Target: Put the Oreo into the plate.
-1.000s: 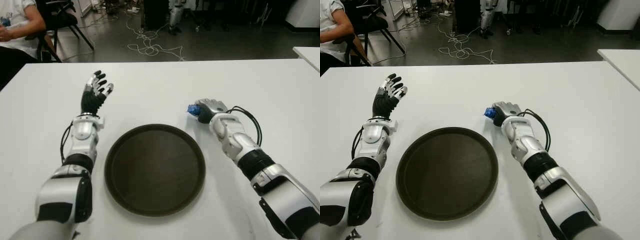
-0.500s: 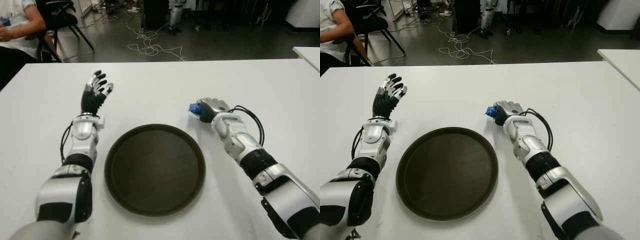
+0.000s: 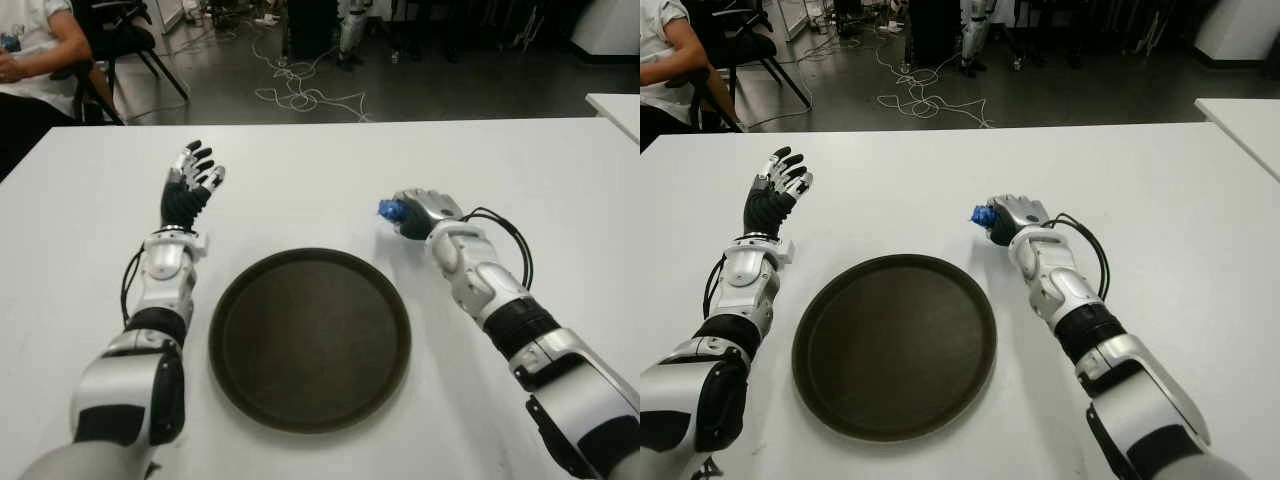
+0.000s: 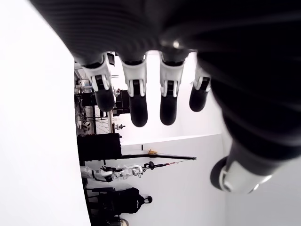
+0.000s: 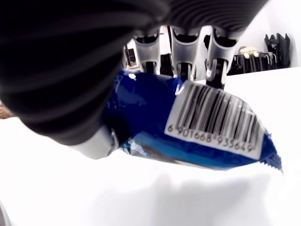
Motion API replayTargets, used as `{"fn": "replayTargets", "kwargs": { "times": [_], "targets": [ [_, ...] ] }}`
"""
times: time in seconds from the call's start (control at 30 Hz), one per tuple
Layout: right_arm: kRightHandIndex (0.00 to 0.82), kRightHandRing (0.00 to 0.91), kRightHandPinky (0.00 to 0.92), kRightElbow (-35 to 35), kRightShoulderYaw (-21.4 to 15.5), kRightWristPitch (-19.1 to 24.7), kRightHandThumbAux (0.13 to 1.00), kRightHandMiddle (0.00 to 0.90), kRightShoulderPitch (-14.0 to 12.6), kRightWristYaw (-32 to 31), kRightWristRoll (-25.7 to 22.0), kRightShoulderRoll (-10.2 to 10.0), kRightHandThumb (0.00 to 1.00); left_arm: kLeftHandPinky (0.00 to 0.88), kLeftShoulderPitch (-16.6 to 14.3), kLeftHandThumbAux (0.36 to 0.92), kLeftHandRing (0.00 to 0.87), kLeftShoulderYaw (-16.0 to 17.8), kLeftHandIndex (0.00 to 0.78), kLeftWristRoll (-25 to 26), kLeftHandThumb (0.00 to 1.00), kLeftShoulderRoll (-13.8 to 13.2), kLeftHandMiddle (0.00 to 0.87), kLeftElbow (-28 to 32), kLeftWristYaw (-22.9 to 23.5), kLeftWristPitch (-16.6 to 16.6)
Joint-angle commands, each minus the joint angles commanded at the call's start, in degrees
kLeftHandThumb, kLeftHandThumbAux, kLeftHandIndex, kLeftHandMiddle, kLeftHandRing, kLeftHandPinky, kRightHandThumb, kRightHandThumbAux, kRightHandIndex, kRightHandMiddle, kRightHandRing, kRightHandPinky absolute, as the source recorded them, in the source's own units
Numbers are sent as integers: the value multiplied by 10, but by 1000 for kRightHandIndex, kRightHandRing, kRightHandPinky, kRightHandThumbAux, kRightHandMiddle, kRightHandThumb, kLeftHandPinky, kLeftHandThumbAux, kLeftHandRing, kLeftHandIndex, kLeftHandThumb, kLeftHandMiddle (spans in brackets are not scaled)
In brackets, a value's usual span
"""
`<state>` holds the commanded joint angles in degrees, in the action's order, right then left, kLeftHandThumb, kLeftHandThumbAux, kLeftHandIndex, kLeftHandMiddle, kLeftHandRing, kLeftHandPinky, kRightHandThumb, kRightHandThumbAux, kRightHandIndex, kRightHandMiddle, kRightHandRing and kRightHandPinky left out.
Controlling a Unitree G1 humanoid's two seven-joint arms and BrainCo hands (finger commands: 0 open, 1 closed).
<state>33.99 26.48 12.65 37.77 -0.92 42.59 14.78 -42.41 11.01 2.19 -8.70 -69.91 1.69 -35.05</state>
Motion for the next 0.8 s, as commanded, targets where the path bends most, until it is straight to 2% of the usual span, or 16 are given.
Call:
{"fn": "replayTargets", "kwargs": {
  "times": [0.13,0.2,0.27,0.4,0.53,0.6,0.8],
  "targets": [
    [433,713,696,-79,-12,9,722,711,-26,6,5,6,694,90,0,661,133,0,123,0,95,0,183,0,-1,1],
    [434,722,704,-142,-18,14,721,723,-53,17,9,3,694,84,0,657,131,-1,123,-1,95,-1,184,-1,-1,1],
    [435,732,716,-241,-24,17,721,734,-96,33,16,-6,696,78,0,657,129,-2,121,-2,95,-1,182,-1,-1,1],
    [436,745,731,-307,-28,15,720,747,-127,42,18,-11,697,73,0,657,125,-2,118,-2,94,-2,180,-1,0,2],
    [438,761,747,-351,-26,-29,720,764,-150,58,-2,-26,699,75,0,648,122,-3,117,-2,92,-2,175,-1,0,2],
    [438,768,756,-377,-15,-66,721,772,-170,56,-18,-31,699,80,0,649,124,-3,117,-2,90,-2,175,-1,-3,4],
    [437,784,776,-406,-3,-140,723,786,-199,29,-49,-28,698,82,-1,660,129,-3,118,-2,95,-2,176,-3,-5,7]
  ]
}}
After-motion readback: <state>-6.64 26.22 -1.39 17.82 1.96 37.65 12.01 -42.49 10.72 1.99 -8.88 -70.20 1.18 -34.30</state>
